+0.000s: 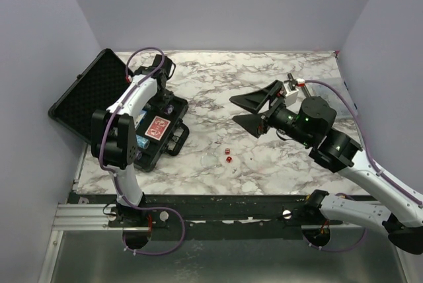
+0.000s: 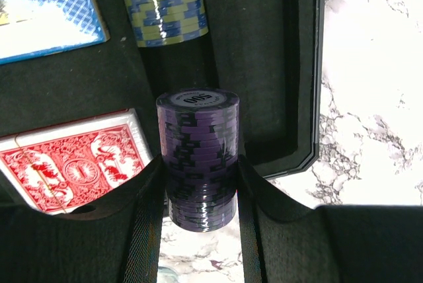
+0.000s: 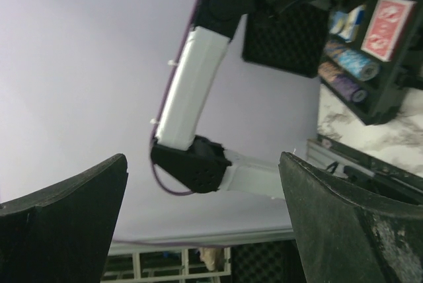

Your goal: Pack up texas hold em set

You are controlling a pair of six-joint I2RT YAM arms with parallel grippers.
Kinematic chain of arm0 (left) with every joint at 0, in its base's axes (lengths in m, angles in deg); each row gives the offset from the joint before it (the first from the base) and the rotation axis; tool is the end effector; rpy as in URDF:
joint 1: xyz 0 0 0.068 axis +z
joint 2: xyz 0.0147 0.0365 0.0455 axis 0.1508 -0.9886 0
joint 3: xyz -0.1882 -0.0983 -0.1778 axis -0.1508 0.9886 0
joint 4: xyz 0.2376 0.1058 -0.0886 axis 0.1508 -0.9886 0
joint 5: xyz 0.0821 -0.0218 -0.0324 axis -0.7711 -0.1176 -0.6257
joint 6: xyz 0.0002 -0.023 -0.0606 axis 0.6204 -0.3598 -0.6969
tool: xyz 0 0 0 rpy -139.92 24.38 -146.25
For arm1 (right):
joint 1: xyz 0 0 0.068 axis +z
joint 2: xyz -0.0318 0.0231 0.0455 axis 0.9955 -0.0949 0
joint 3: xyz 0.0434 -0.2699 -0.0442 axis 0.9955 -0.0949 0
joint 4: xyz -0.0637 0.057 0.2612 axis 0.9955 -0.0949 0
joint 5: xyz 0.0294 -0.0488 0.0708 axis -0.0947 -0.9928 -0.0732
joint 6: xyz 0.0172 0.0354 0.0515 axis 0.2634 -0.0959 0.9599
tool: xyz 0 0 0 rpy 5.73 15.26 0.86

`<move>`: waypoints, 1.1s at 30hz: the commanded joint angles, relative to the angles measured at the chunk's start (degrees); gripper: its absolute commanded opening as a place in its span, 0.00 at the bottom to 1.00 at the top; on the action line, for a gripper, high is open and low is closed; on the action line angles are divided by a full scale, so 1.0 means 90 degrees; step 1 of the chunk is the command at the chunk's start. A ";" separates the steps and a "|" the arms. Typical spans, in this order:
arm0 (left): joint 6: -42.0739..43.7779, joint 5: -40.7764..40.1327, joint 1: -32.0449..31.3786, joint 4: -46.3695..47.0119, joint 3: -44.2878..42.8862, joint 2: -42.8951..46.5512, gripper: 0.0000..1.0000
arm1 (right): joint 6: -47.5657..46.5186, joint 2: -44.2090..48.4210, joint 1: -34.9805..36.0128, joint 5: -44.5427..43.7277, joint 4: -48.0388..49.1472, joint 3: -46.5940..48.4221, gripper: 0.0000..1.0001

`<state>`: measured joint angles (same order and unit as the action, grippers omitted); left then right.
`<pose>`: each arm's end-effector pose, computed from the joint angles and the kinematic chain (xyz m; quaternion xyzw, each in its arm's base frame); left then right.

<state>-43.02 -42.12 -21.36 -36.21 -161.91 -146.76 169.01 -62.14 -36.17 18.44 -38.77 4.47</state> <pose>0.3865 -0.0733 0.2353 -0.4774 0.8552 0.0014 0.2019 0.1507 0.1731 0.4187 0.2047 0.6911 0.6407 0.2644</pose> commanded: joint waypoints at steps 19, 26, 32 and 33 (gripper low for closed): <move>0.0174 0.0005 0.0519 0.0036 -0.0485 -0.0677 0.00 | -0.0633 -0.0319 0.0027 -0.1081 -0.0820 -0.0080 0.99; 0.0366 -0.0073 0.0608 0.0027 -0.0530 -0.0795 0.00 | -0.0628 -0.0298 0.0026 -0.1105 -0.0856 -0.0163 0.99; 0.0596 0.0015 0.0659 0.0037 -0.0588 -0.0864 0.08 | -0.0589 -0.0312 0.0025 -0.1033 -0.0889 -0.0182 0.98; 0.0605 0.0024 0.0666 0.0037 -0.0578 -0.0857 0.09 | -0.0590 -0.0327 0.0026 -0.1032 -0.0901 -0.0191 0.98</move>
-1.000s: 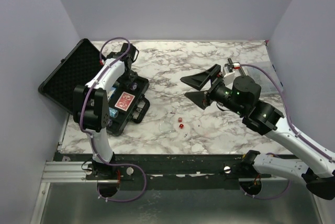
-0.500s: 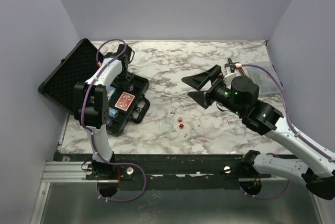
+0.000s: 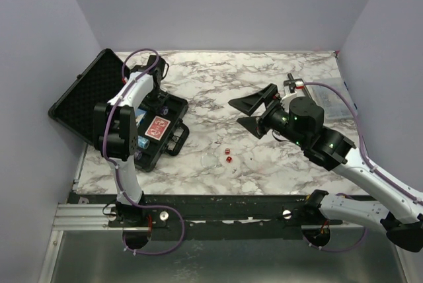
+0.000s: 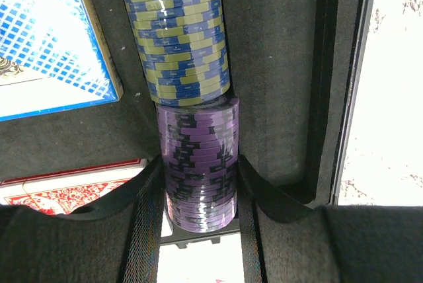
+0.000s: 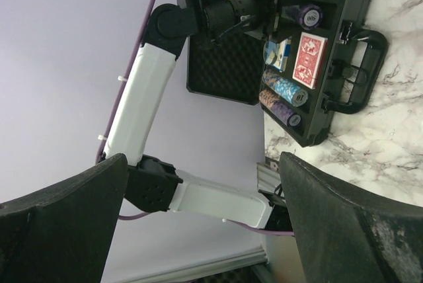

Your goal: Pack up texas hold em set

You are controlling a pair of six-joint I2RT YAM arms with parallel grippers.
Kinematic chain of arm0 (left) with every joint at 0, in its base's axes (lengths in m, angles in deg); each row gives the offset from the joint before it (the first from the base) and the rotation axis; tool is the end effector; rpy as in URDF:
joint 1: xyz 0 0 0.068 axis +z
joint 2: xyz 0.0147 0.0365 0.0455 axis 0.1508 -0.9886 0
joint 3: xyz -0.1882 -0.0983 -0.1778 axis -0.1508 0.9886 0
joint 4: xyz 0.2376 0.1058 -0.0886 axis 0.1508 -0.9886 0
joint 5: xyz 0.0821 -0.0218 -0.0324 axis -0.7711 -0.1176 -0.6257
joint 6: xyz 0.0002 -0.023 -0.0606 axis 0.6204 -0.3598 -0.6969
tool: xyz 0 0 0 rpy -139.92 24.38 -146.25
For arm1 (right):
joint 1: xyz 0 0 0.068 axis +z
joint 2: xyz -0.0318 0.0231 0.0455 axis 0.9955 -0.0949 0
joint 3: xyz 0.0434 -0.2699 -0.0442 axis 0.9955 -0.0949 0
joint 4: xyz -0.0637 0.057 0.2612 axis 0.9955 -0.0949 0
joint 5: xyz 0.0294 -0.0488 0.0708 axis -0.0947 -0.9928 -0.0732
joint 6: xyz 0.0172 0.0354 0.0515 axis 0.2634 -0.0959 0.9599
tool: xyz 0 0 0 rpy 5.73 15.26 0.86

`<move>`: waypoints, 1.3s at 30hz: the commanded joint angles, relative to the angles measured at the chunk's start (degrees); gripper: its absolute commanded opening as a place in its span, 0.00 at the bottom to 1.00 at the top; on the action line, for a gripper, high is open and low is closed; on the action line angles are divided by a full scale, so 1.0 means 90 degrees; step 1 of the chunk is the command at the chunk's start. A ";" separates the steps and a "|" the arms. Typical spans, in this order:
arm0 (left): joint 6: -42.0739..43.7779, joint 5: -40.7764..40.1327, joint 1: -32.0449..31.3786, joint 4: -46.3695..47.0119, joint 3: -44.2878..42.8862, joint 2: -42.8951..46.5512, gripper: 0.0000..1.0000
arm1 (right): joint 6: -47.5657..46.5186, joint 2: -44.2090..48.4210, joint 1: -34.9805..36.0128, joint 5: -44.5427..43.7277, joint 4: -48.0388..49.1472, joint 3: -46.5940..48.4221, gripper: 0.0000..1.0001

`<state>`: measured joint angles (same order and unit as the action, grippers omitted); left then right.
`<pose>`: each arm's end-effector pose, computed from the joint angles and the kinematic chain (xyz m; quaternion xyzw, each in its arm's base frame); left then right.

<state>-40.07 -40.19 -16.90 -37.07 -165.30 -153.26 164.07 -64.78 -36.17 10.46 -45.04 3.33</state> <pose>0.4099 -0.0474 0.2086 -0.4861 0.8579 0.0220 0.1648 0.1645 0.1781 0.3878 0.2334 0.7426 0.5459 0.3098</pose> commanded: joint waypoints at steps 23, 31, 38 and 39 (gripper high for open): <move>0.0718 -0.0362 0.0167 0.0214 0.0080 0.0576 0.73 | -0.0060 0.0149 0.0030 -0.0027 -0.0016 -0.0371 1.00; 0.2155 -0.0256 -0.0013 0.1700 0.1502 0.1830 0.72 | -0.0286 0.0174 0.0031 -0.0129 0.0065 -0.0506 1.00; 0.3290 -0.0336 -0.0648 0.2350 0.2178 0.2454 0.67 | -0.0618 0.0068 0.0031 -0.0350 -0.0023 -0.0533 1.00; 0.3413 -0.0426 -0.0794 0.2412 0.2218 0.2490 0.65 | -0.0644 0.0055 0.0033 -0.0349 -0.0005 -0.0539 1.00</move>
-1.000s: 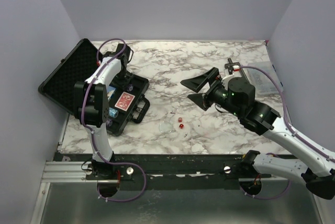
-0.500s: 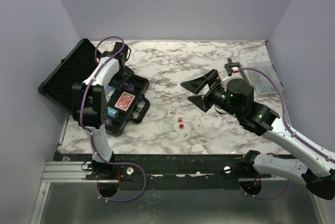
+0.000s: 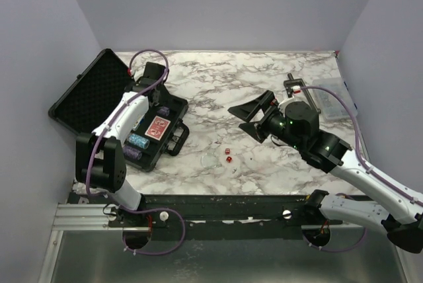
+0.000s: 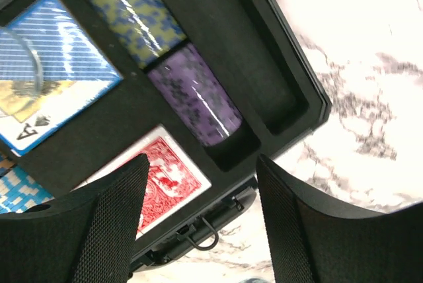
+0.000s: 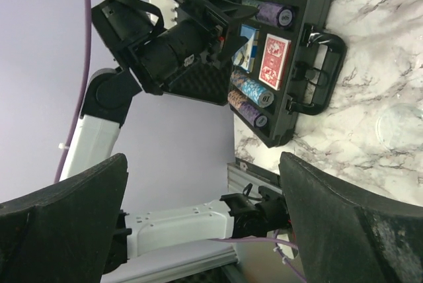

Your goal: Pack up texas hold em set

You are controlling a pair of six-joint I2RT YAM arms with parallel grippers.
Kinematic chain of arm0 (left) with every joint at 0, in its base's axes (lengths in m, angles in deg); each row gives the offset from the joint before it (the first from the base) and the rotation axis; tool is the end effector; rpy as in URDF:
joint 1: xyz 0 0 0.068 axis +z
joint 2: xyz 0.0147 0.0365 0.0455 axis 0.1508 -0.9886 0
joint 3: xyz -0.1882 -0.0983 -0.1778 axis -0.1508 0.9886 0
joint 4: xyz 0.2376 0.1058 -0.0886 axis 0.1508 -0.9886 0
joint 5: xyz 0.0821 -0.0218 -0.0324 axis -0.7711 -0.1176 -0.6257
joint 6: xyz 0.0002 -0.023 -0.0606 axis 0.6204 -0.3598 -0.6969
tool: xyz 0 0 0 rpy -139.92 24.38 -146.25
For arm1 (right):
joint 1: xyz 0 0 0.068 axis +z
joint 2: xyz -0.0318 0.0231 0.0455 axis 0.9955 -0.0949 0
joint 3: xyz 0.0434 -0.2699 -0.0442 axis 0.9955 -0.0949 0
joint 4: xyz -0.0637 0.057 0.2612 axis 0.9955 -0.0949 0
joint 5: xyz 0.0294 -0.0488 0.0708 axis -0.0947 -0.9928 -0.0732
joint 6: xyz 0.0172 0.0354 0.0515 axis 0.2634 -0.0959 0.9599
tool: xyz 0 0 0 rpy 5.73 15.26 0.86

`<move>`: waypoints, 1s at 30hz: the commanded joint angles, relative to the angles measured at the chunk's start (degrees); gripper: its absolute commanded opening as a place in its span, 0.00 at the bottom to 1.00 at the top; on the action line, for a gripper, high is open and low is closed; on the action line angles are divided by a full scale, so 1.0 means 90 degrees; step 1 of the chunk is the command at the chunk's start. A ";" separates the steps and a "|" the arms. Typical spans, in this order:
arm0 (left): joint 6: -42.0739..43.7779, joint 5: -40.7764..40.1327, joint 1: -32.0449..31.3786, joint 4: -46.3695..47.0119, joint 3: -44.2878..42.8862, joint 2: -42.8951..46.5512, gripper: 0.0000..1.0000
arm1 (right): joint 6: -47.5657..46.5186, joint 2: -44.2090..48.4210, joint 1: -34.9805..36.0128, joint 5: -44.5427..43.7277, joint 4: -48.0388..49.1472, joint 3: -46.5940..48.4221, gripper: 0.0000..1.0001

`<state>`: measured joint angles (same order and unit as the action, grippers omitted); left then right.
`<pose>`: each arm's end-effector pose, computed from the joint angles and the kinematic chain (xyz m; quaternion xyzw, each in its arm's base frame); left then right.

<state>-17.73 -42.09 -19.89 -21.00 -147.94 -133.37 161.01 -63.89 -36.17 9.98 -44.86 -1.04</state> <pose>0.3552 -0.0569 0.2552 -0.2991 0.9044 -0.0120 0.3040 0.1643 0.1772 0.3629 0.2192 0.7653 0.5154 0.3173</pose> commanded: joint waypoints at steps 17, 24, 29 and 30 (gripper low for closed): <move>0.1921 -0.0230 -0.1028 0.1137 -0.0055 -0.0696 0.34 | -0.0343 -0.0053 0.0025 -0.0235 -0.0094 -0.0194 0.97; 0.1956 -0.0331 -0.0925 0.1156 -0.0133 -0.0974 0.34 | -0.0393 -0.0077 0.0025 -0.0209 -0.0138 -0.0149 0.96; 0.1944 -0.0335 -0.0734 0.1168 -0.0106 -0.1091 0.34 | -0.0413 -0.0041 0.0029 -0.0228 -0.0125 -0.0187 0.96; 0.1953 -0.0371 -0.0696 0.1171 -0.0098 -0.1101 0.34 | -0.0413 -0.0033 0.0025 -0.0228 -0.0123 -0.0193 0.96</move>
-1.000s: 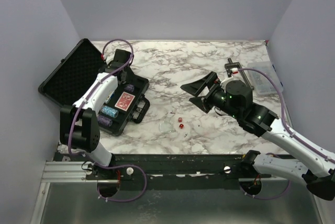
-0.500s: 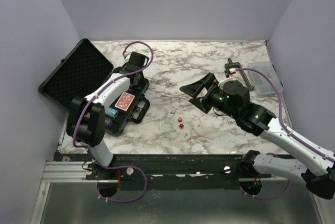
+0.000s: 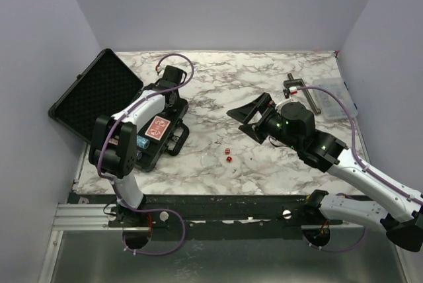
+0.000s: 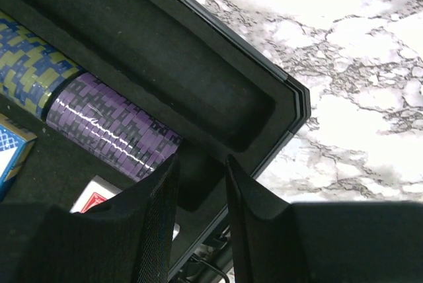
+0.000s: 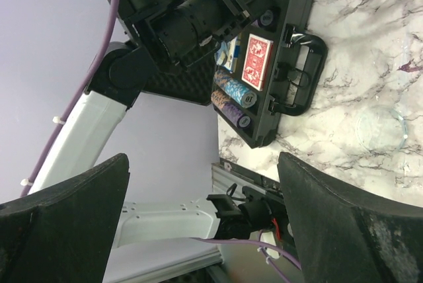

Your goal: Pack up texas hold em set

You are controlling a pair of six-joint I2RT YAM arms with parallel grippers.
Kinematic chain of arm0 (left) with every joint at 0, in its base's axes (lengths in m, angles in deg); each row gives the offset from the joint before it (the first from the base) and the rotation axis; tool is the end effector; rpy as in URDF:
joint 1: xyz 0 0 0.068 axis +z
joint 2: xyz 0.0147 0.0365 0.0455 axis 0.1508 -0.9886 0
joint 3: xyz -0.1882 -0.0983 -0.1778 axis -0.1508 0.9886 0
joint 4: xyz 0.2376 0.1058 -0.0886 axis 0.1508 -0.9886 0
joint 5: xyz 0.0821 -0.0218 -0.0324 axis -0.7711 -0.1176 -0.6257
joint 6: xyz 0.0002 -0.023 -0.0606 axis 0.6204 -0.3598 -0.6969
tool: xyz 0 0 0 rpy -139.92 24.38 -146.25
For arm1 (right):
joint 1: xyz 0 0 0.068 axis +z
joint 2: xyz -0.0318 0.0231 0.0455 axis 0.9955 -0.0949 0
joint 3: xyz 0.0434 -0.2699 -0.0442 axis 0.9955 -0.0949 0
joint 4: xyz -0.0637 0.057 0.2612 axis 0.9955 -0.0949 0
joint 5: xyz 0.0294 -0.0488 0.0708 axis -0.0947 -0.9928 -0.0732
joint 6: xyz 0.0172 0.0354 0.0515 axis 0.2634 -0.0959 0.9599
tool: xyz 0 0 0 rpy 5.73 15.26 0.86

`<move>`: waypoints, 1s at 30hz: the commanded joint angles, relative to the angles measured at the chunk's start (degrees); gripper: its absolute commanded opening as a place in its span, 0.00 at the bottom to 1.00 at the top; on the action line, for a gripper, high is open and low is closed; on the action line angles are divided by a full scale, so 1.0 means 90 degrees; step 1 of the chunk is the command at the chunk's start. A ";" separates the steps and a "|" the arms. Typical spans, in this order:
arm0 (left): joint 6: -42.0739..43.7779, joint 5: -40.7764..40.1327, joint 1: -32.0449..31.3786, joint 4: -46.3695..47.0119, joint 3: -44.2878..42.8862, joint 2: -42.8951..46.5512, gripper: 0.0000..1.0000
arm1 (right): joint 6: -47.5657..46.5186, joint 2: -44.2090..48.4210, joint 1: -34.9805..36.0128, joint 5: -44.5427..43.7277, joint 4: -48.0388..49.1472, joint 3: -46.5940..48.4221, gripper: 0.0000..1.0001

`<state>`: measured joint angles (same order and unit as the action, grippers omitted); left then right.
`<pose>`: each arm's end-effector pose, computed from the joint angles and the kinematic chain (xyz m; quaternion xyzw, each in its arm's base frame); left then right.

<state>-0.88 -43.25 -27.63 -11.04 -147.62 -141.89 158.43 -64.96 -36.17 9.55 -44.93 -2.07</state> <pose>0.3775 -0.1146 0.2120 -0.1035 0.9430 0.0173 0.3157 0.1679 0.1806 0.3518 0.2057 0.7806 0.4930 0.3245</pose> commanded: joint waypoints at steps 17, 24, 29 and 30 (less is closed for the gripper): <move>-0.0006 0.0234 0.0442 0.0225 0.0079 0.0213 0.46 | -0.0466 0.0148 0.0030 -0.0159 -0.0024 -0.0140 1.00; 0.0123 0.0517 0.0351 0.0322 0.0376 0.1485 0.79 | -0.1254 0.0055 0.0025 -0.0395 -0.0274 0.0072 1.00; 0.0203 0.0939 0.0254 0.0201 0.0531 0.2456 0.92 | -0.2081 -0.0202 0.0025 -0.0527 -0.0582 0.0279 1.00; 0.0213 0.1011 0.0243 0.0140 0.0529 0.2642 0.93 | -0.2241 -0.0262 0.0029 -0.0563 -0.0651 0.0300 1.00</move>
<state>-0.22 -38.03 -24.79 -8.33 -144.23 -124.89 146.19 -65.48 -36.17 7.51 -46.79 -1.72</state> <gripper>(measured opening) 0.896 0.998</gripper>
